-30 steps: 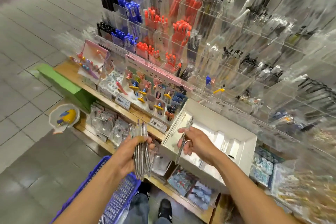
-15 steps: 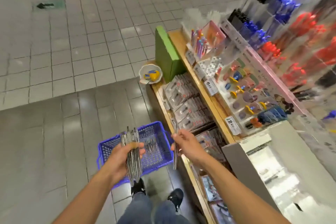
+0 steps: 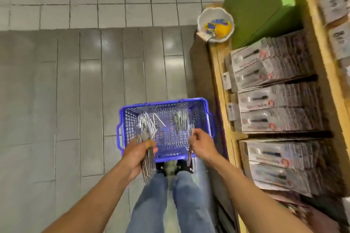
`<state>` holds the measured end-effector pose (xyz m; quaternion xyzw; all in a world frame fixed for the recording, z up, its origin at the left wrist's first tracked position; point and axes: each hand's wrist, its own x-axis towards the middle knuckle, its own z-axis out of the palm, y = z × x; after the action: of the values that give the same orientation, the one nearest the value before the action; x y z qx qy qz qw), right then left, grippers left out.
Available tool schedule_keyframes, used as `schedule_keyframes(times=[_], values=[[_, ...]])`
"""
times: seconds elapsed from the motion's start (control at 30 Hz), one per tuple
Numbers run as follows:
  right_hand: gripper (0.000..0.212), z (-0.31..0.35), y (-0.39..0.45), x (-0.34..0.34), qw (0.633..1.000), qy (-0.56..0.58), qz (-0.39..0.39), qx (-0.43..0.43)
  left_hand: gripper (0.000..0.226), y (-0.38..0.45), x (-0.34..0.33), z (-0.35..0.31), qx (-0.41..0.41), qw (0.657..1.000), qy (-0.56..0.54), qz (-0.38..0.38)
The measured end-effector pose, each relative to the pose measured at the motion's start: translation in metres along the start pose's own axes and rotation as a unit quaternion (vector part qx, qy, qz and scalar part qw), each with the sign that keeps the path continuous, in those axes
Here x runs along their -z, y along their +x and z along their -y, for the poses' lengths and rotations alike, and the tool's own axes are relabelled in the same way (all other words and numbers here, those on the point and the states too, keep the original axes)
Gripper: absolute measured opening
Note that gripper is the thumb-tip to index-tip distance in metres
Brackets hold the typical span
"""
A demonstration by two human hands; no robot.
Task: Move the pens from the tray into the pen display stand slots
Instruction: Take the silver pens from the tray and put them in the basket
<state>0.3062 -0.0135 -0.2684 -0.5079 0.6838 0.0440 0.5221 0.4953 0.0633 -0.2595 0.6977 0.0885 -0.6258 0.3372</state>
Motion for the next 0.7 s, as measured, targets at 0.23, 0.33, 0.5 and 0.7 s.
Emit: schedule_keyframes(times=[0.23, 0.33, 0.5, 0.7], values=[[0.030, -0.083, 0.195, -0.074, 0.998, -0.052, 0.006, -0.028, 0.013, 0.216, -0.056, 0.065, 0.013, 0.999, 0.039, -0.023], [0.035, -0.128, 0.279, -0.110, 0.993, -0.104, 0.004, -0.053, 0.012, 0.315, -0.083, 0.098, 0.001, 0.997, 0.067, -0.040], [0.027, -0.191, 0.379, -0.160, 0.984, -0.158, -0.023, -0.078, 0.065, 0.442, -0.127, 0.141, -0.018, 0.982, 0.175, -0.071], [0.034, -0.226, 0.433, -0.176, 0.974, -0.204, -0.088, -0.041, 0.070, 0.507, -0.177, 0.158, -0.068, 0.952, 0.278, -0.110]])
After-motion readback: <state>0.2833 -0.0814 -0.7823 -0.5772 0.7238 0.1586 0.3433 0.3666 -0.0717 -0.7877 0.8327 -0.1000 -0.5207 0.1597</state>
